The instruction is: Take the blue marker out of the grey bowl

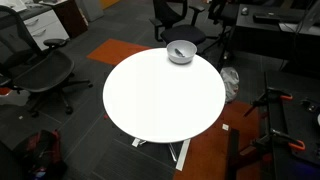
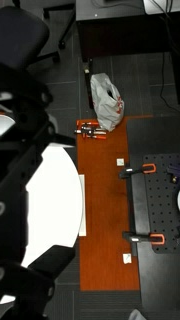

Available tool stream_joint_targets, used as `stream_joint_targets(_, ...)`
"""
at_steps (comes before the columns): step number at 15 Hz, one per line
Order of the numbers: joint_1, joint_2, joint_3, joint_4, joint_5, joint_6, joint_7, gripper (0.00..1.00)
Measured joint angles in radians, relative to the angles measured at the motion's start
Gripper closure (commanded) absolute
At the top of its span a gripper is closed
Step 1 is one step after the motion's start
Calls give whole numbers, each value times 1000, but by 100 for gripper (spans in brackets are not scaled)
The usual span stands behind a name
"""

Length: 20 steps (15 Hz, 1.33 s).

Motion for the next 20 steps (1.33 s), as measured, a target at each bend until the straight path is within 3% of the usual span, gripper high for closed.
stream_joint_targets(10,2,13,-16,1,0,20,2,0)
stream_joint_targets(20,-69,208,-197,57,2,382,27,0)
